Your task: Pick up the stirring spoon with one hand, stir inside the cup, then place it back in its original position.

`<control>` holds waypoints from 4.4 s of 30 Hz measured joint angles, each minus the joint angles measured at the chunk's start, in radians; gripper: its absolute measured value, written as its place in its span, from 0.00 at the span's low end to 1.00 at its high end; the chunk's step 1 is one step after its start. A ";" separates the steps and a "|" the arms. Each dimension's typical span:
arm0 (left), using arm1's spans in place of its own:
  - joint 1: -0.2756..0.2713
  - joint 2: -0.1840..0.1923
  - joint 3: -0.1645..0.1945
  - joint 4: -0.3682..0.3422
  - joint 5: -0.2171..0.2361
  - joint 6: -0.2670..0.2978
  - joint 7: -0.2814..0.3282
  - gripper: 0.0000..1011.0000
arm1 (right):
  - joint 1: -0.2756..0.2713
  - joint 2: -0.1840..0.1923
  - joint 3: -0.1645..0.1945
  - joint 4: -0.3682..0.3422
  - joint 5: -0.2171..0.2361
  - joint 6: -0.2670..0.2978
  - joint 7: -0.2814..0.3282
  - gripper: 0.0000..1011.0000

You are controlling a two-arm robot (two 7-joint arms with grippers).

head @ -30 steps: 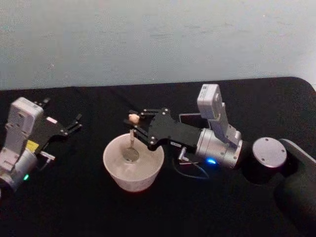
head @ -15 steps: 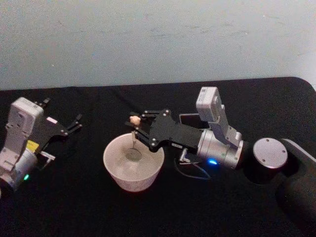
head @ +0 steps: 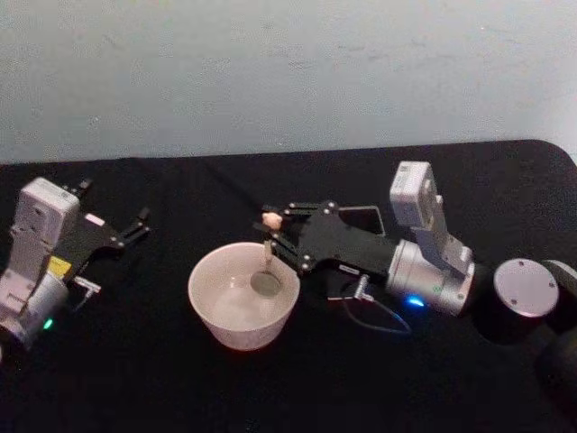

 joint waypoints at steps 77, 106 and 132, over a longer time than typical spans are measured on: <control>0.000 0.000 0.000 0.000 0.000 0.000 0.000 0.99 | -0.016 -0.005 -0.051 -0.055 0.048 0.044 0.034 0.21; 0.000 0.000 0.000 0.000 0.000 0.000 0.000 0.99 | 0.011 -0.006 0.005 -0.001 0.044 0.027 -0.001 0.21; 0.000 0.000 0.000 0.000 0.000 0.000 0.000 0.99 | -0.058 0.036 -0.035 -0.111 0.078 0.066 0.041 0.21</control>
